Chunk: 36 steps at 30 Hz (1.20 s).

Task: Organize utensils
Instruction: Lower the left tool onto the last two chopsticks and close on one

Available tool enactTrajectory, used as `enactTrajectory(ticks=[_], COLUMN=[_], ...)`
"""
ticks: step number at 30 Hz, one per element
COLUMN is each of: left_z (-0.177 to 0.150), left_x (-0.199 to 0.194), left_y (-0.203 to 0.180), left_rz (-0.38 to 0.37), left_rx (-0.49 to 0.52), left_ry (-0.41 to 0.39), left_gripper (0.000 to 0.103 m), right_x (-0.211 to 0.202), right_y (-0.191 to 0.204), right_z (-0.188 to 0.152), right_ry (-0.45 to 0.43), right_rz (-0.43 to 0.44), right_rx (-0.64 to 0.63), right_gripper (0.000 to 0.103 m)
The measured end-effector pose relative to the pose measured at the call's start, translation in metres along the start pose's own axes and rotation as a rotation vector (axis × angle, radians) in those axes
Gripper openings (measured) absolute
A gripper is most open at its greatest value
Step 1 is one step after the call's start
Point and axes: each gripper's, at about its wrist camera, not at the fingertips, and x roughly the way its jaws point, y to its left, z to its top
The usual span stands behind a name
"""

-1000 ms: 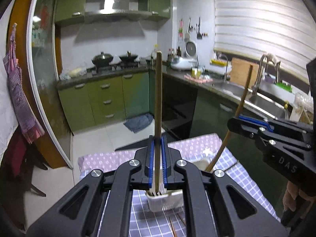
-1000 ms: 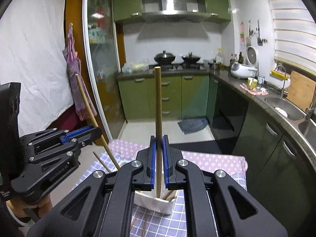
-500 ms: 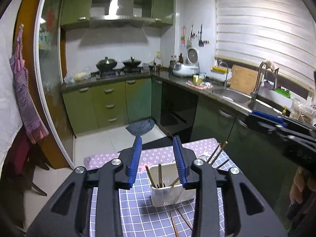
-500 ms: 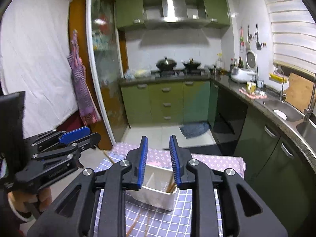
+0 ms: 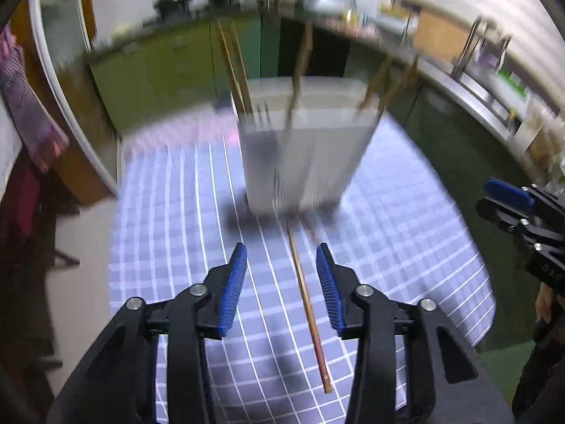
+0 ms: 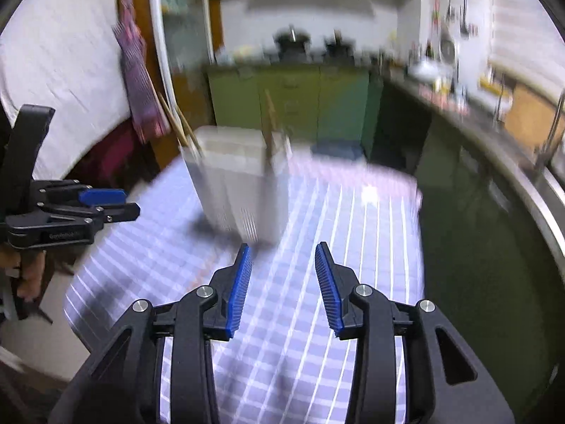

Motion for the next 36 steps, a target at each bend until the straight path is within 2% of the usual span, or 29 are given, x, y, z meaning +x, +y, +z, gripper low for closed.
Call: enactTrajectory(ticks=[3,5,7,11,20,28,30,36], left_z=[-0.003,-0.002,-0.004,-0.007,-0.007,-0.011,-0.01,-0.014], left_x=[0.044,0.07,0.088,0.112,0.133,0.139,0.139,0.137], left_y=[-0.006,-0.006,-0.006,-0.014,-0.026,-0.033,-0.036,-0.031], left_rz=[0.012,0.003,-0.003,-0.008,0.022,0.058,0.054,0.024], left_rx=[-0.011,-0.05,-0.083,-0.108,-0.109,-0.083,-0.079,-0.085], left_ry=[0.138,0.223,0.286,0.368,0.438,0.44,0.441,0.448], left_gripper=[0.033,0.028,0.025,0.024,0.021,0.015,0.008,0.007], right_x=[0.022,0.029,0.035,0.04,0.05,0.055,0.056,0.058], right_y=[-0.01,-0.016,-0.019,-0.022,-0.025,-0.023,-0.022,-0.019], right_z=[-0.021,-0.028,-0.032,-0.035,-0.037,-0.039,-0.039,-0.037], right_ry=[0.059,0.078,0.091,0.105,0.123,0.141,0.144,0.163], right_rz=[-0.004,0.007,0.011,0.018,0.037,0.04,0.038,0.037], right_rx=[0.022,0.033,0.033,0.033,0.041,0.033,0.031,0.021], right_gripper=[0.038,0.038,0.043,0.043,0.043,0.044,0.044,0.044])
